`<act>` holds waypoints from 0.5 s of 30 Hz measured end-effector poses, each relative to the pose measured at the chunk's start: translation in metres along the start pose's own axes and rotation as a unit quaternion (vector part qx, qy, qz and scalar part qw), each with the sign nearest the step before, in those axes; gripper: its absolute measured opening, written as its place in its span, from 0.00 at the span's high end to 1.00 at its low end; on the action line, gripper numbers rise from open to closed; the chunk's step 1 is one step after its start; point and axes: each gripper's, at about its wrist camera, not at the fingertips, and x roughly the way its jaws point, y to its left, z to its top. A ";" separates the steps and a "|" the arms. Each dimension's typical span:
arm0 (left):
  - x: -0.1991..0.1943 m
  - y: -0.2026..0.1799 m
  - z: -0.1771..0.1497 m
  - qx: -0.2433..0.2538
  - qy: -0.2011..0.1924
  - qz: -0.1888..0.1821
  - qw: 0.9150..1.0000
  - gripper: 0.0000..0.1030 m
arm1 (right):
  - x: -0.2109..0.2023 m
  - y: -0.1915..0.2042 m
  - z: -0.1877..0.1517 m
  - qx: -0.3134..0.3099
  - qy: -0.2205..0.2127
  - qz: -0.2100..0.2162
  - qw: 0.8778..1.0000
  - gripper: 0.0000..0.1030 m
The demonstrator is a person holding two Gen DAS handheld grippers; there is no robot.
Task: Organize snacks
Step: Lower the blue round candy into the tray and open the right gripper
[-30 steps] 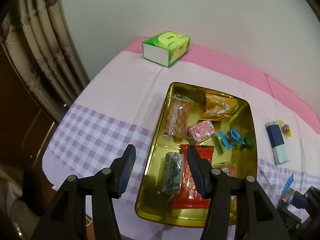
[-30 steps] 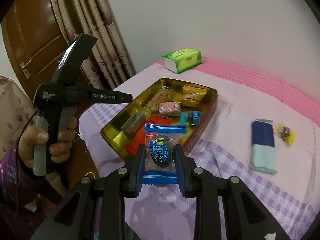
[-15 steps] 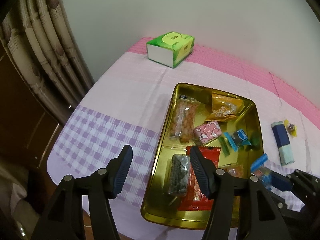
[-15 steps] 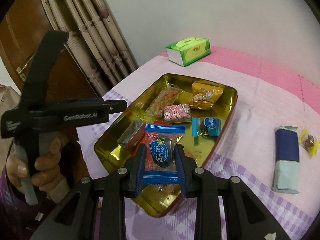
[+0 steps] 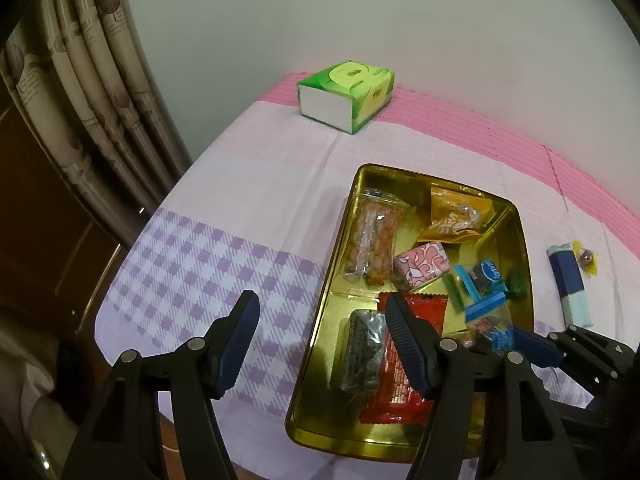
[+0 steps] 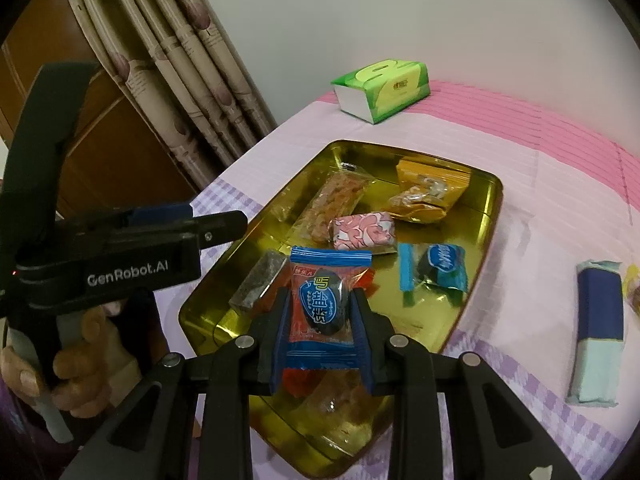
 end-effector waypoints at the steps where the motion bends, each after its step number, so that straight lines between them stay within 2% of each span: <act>1: 0.000 0.000 0.000 0.000 0.001 0.000 1.000 0.36 | 0.002 0.001 0.001 -0.001 0.001 0.001 1.000 0.72; 15: 0.005 0.001 0.000 -0.004 0.010 0.000 1.000 0.34 | 0.021 0.011 0.011 -0.002 0.010 0.007 1.000 0.72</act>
